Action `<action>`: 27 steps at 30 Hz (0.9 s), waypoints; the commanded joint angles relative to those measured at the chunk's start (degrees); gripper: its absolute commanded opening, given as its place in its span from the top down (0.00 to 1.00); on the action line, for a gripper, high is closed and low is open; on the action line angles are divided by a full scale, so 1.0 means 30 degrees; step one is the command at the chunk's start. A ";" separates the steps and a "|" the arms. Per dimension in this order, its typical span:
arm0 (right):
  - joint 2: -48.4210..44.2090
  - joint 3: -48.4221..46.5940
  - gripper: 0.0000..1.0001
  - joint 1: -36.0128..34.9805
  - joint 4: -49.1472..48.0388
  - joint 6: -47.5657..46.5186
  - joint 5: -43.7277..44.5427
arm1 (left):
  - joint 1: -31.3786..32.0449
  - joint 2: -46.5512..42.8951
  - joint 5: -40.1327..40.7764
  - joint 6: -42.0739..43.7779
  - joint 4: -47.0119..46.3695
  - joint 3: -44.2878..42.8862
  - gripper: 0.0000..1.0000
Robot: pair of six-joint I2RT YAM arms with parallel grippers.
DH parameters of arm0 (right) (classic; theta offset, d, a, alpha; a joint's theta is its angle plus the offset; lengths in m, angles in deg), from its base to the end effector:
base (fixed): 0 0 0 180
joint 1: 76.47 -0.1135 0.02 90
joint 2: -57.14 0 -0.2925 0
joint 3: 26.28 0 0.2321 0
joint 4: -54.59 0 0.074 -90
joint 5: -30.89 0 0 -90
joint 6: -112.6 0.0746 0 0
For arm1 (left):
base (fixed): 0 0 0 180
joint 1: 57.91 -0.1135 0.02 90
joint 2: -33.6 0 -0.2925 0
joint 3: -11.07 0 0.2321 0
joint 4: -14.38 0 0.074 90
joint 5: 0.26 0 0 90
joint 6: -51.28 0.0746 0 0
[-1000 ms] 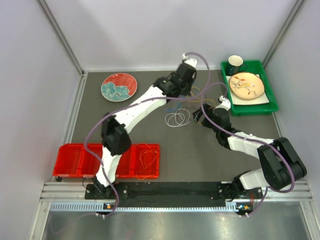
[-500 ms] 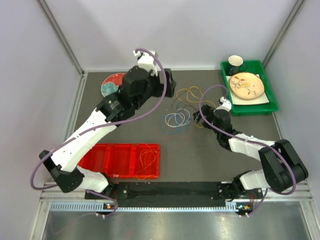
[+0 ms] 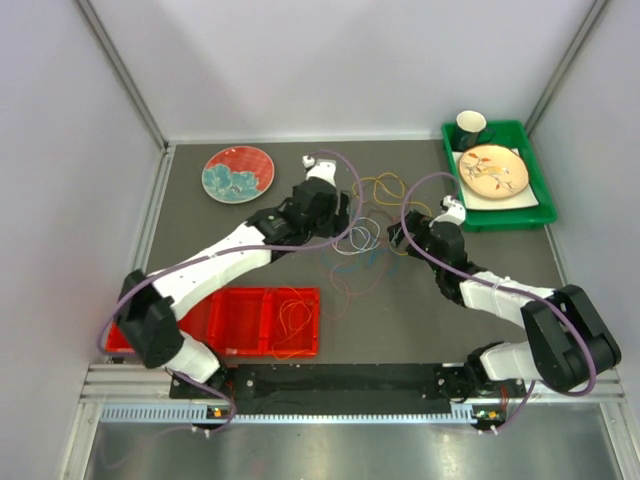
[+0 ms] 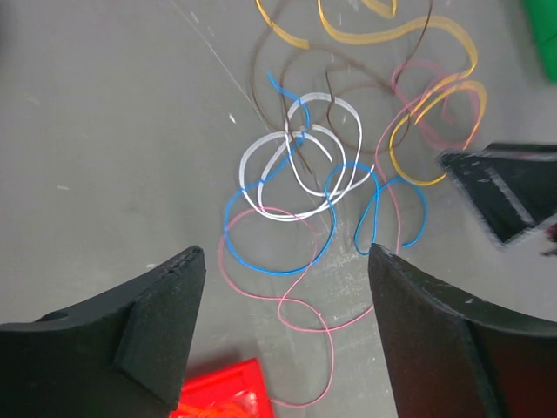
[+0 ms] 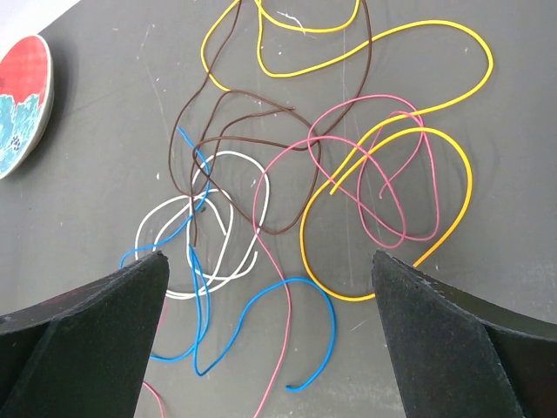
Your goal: Untangle the cables
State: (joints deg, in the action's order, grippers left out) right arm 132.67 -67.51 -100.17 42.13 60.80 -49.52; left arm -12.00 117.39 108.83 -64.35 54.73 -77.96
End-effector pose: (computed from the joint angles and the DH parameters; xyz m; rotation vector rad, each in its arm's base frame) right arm 0.2574 0.0994 0.2110 0.3620 1.9535 0.5474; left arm 0.2525 -0.2256 0.3424 0.1945 2.1587 -0.3609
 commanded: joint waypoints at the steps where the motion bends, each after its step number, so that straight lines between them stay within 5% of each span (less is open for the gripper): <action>1: -0.0275 -0.0101 0.01 0.0226 -0.0697 0.0247 0.0233 | -0.0011 0.2096 -0.1643 -0.0802 -0.2126 0.0306 0.22; 11: 0.0195 -0.0395 0.01 0.0723 -0.0462 0.0685 0.0322 | 0.0019 0.7133 -0.4166 -0.2325 -0.2772 -0.1509 0.25; 23: 0.0283 -0.0336 0.01 0.1016 -0.0608 0.0920 0.0174 | 0.0956 0.9363 -0.4168 -0.2415 -0.3300 -0.3237 0.30; 27: 0.0312 -0.0365 0.01 0.0987 -0.0609 0.0891 0.0087 | 0.1219 1.0709 -0.3056 -0.2385 -0.2334 -0.4729 0.47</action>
State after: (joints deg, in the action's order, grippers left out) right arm 133.06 -67.51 -97.66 42.16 62.96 -49.17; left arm -9.18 146.35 96.51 -71.69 47.36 -87.20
